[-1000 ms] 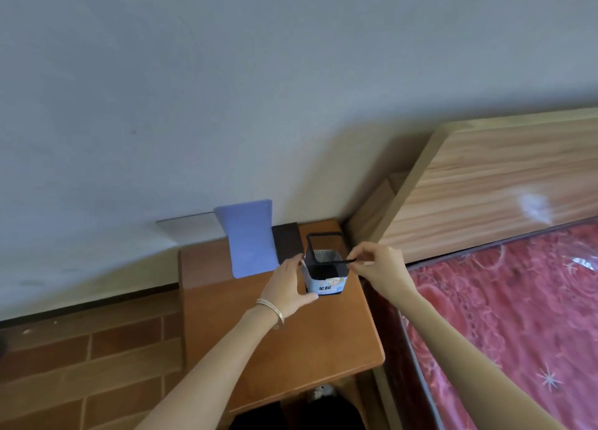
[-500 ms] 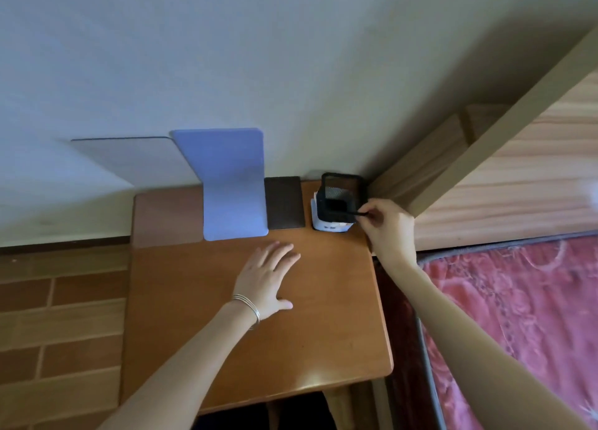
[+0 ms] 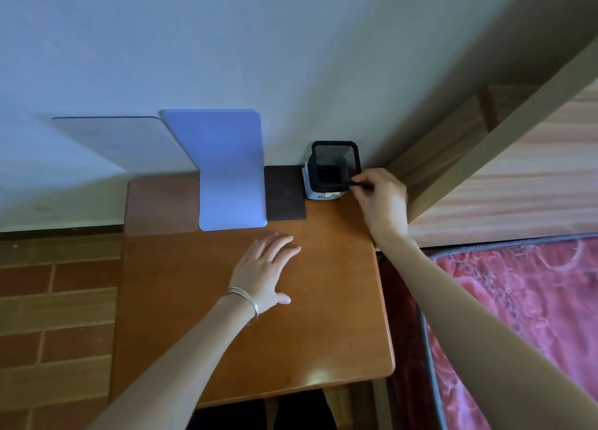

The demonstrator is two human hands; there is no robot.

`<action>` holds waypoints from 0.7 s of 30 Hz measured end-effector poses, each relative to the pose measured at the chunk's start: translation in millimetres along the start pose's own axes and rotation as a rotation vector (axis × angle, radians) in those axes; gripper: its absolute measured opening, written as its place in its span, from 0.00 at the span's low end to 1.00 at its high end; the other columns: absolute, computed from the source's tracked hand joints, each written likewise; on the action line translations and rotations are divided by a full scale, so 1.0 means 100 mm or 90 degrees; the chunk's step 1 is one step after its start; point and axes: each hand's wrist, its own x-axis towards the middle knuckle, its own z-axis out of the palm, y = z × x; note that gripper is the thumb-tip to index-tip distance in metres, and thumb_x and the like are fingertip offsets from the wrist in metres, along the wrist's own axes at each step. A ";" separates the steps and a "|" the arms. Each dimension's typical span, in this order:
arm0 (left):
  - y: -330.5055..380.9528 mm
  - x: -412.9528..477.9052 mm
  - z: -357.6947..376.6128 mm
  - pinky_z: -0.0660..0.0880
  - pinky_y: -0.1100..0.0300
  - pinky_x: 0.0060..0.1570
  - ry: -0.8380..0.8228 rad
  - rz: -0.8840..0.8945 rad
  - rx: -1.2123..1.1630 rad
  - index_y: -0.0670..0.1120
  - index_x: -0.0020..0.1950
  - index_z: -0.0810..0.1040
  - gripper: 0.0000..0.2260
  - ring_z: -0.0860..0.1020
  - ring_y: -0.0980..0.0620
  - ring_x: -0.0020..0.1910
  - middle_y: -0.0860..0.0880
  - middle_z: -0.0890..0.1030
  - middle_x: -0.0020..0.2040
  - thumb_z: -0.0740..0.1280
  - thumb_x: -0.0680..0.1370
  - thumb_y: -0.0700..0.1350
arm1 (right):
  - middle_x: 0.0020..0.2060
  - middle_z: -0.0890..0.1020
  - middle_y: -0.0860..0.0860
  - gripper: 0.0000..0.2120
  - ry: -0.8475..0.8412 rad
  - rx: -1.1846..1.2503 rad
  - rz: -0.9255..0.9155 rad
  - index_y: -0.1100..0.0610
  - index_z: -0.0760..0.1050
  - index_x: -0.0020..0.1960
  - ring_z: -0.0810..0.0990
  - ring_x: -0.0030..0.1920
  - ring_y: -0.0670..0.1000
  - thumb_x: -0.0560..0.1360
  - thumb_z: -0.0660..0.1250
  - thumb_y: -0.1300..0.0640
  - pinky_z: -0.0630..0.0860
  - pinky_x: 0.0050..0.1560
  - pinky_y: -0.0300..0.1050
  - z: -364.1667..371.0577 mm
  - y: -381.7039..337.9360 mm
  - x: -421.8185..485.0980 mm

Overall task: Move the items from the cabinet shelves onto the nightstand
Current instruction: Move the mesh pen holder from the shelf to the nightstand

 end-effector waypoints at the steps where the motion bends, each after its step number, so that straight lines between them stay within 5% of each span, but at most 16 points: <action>1: 0.00 0.00 0.00 0.48 0.52 0.72 -0.004 -0.002 0.004 0.55 0.74 0.58 0.41 0.50 0.50 0.74 0.56 0.53 0.76 0.74 0.66 0.58 | 0.46 0.81 0.56 0.06 0.006 0.001 0.003 0.63 0.80 0.47 0.79 0.42 0.52 0.70 0.69 0.67 0.70 0.43 0.36 0.00 -0.01 0.01; 11: 0.00 0.00 -0.02 0.50 0.53 0.73 -0.013 -0.013 0.019 0.57 0.74 0.56 0.41 0.49 0.51 0.74 0.57 0.52 0.75 0.73 0.67 0.60 | 0.51 0.80 0.53 0.14 0.031 0.097 0.034 0.58 0.78 0.56 0.80 0.48 0.50 0.71 0.70 0.64 0.79 0.49 0.49 0.07 0.02 -0.09; 17: -0.01 -0.01 -0.01 0.49 0.54 0.72 -0.014 -0.012 0.021 0.57 0.74 0.56 0.41 0.49 0.51 0.74 0.57 0.52 0.75 0.72 0.67 0.60 | 0.58 0.73 0.52 0.12 0.043 0.070 0.043 0.56 0.79 0.52 0.68 0.42 0.37 0.69 0.73 0.58 0.74 0.44 0.38 0.13 -0.05 -0.08; 21: -0.01 -0.02 -0.02 0.50 0.53 0.72 -0.010 -0.013 0.021 0.56 0.74 0.58 0.41 0.51 0.51 0.74 0.56 0.53 0.75 0.73 0.66 0.59 | 0.61 0.70 0.53 0.19 0.042 0.098 0.064 0.55 0.76 0.58 0.72 0.54 0.46 0.68 0.73 0.59 0.75 0.49 0.38 0.16 -0.07 -0.04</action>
